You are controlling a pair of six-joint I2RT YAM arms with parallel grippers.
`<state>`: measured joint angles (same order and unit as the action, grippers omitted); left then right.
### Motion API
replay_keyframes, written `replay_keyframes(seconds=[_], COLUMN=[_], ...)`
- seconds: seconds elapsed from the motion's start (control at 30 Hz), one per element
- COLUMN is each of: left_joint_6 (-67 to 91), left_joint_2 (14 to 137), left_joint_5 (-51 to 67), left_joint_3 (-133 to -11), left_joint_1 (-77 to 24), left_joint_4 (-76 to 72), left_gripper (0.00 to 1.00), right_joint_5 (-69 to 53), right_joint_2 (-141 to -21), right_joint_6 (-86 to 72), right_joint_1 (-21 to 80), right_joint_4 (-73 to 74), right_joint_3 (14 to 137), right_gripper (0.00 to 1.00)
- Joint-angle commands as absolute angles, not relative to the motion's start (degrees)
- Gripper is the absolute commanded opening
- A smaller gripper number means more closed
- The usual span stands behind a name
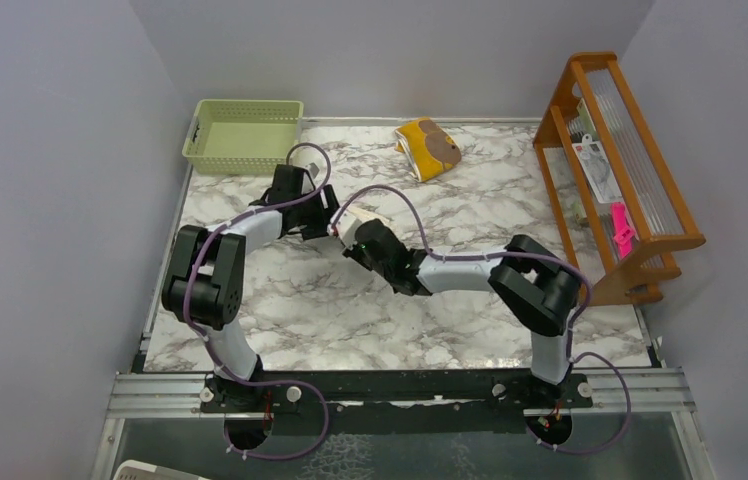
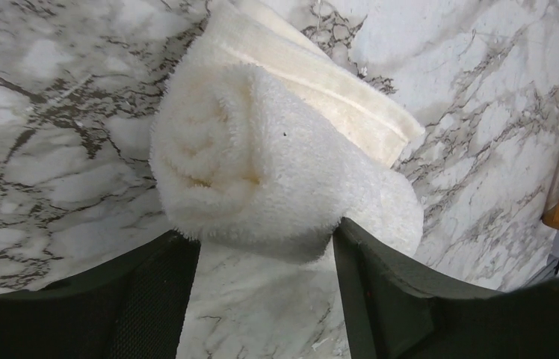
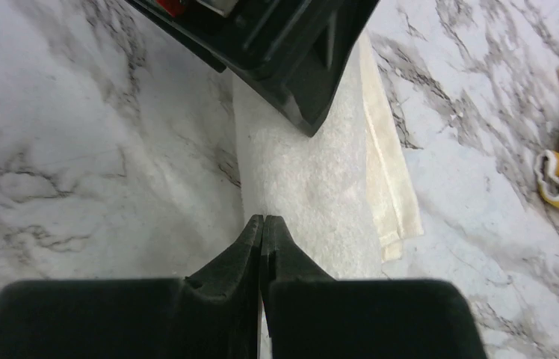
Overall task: Roll the towels
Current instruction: Roll the towel at the center of the board.
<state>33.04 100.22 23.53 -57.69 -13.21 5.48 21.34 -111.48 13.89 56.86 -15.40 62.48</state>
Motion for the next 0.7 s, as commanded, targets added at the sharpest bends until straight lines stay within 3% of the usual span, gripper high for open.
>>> replay_keyframes(seconds=[0.0,0.1,0.37,0.67], left_joint_6=[30.98,30.92,33.92,41.25], left_joint_2=[99.49,99.62,97.84,87.99], left_joint_5=[23.41,23.74,23.72,23.46], left_joint_3=[-60.43,-60.65,-59.25,-54.57], left_joint_1=[-11.63,-11.49,-11.25,-10.81], left_joint_4=[7.0,6.75,3.89,-1.6], left_gripper=[0.71,0.78,0.85,0.93], right_joint_5=[0.94,-8.31,-28.28,-41.56], right_joint_2=[-104.7,-103.87,-109.62,-117.74], right_joint_6=[2.78,-2.41,-14.25,-24.95], right_joint_1=[52.99,50.14,39.83,31.16], right_joint_4=[-11.41,-9.17,-2.25,-7.01], right_joint_3=[62.36,63.9,71.51,70.97], right_gripper=[0.01,0.01,0.01,0.01])
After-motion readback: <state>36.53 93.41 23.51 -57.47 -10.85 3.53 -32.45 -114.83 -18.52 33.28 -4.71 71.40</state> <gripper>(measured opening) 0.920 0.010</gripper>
